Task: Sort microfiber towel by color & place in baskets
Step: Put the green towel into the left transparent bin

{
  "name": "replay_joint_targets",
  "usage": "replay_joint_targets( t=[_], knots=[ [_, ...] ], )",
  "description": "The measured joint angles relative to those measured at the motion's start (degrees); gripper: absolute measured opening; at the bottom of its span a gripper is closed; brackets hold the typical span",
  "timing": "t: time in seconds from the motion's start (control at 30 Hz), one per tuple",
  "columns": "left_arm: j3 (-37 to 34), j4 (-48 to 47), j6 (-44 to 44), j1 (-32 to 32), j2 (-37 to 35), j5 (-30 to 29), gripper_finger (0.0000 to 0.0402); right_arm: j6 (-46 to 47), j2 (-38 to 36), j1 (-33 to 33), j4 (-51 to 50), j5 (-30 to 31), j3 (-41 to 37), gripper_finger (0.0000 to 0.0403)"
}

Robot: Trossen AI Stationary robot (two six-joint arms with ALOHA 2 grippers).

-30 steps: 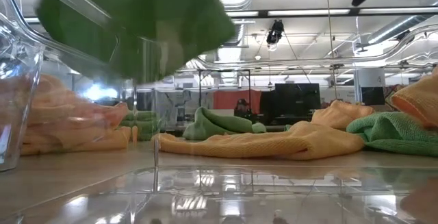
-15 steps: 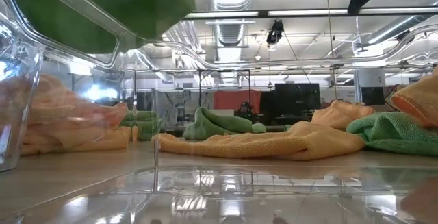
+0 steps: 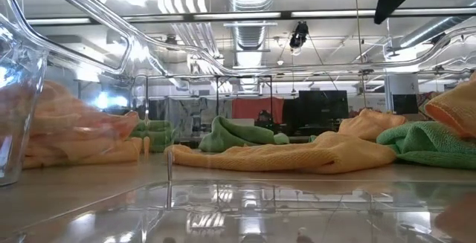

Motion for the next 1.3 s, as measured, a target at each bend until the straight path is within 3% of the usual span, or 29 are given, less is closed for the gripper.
replay_joint_targets(
  t=[0.2,0.63,0.93,1.3],
  knots=[
    [-10.5,0.0,-8.4,-1.3,-2.5,0.5,0.0000,-0.6,1.4,0.0,0.0,-2.8,0.0,0.0022],
    [-28.5,0.0,-35.6,-4.6,-11.1,1.1,0.0000,-5.3,0.9,0.0,-0.5,-4.6,0.0,0.0022],
    [-35.5,0.3,-43.7,-4.9,-13.6,4.1,0.0000,-7.4,0.9,0.0,-0.6,-7.1,0.0,0.0022],
    [-37.0,8.0,-44.3,-4.9,-8.6,5.3,0.0008,-7.8,0.9,0.0,-0.7,-7.0,0.0,0.0022]
  ],
)
